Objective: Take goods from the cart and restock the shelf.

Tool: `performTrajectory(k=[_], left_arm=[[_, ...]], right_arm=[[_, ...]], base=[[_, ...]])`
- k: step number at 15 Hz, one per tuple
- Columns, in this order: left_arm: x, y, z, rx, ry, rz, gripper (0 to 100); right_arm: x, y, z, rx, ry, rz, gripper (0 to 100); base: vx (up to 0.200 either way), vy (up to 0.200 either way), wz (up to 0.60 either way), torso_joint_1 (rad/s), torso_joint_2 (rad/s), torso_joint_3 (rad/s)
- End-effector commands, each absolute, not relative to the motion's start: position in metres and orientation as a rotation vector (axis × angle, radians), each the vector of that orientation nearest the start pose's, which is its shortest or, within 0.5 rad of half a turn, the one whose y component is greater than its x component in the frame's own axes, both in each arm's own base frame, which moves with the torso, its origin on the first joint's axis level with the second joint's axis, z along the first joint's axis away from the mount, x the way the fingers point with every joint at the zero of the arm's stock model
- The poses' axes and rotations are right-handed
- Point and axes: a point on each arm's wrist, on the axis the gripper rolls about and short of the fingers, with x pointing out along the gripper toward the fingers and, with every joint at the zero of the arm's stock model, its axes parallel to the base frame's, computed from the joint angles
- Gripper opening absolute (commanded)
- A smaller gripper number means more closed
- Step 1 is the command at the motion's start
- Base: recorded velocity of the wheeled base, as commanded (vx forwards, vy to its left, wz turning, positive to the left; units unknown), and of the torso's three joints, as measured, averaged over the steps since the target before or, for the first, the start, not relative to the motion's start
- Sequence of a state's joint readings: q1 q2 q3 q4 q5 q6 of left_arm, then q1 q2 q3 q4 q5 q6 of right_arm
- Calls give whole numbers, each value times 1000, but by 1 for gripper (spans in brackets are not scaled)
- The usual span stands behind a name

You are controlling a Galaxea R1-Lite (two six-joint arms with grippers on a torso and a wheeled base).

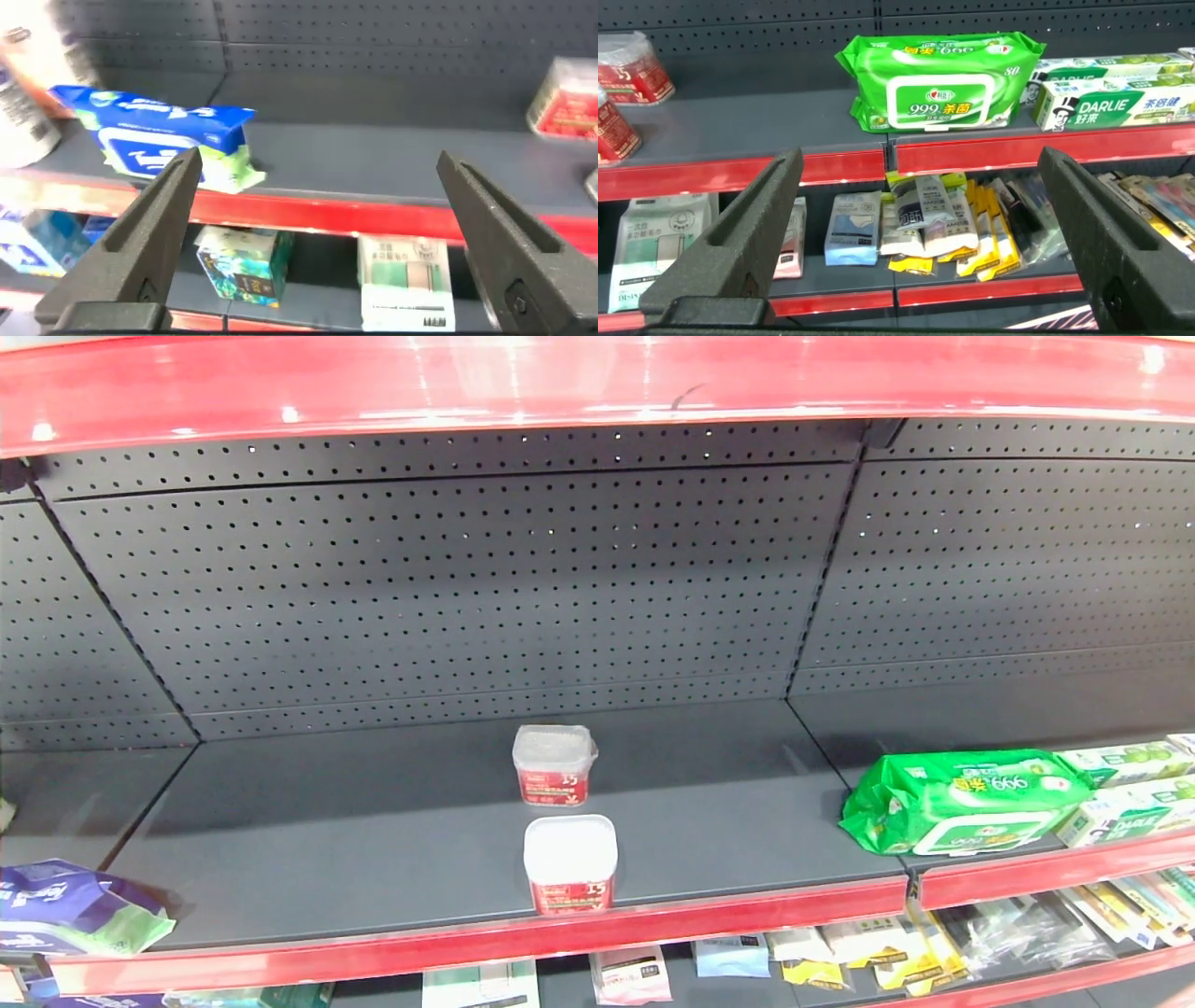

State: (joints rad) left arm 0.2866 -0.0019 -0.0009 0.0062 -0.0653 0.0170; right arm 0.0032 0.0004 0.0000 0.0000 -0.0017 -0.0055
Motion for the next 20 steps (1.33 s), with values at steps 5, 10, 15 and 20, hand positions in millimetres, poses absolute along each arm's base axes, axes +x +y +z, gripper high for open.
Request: performTrajectory(k=[5, 10, 15, 20], left_arm=[[-22, -8, 75, 7, 4, 224, 100], [-22, -8, 75, 7, 5, 224, 100], [-22, -8, 75, 7, 5, 224, 100], [-22, -8, 75, 6, 4, 224, 100]], right_arm=[[-23, 0, 75, -6, 0, 2, 100], [-23, 0, 75, -6, 0, 3, 100], [-23, 1, 76, 32, -3, 34, 100], [-23, 2, 76, -29, -3, 98, 100]], base=[[0, 0, 600, 7, 1, 2], [0, 0, 120, 2, 1, 0], [0, 0, 0, 0, 0, 0], [0, 0, 0, 0, 0, 0]])
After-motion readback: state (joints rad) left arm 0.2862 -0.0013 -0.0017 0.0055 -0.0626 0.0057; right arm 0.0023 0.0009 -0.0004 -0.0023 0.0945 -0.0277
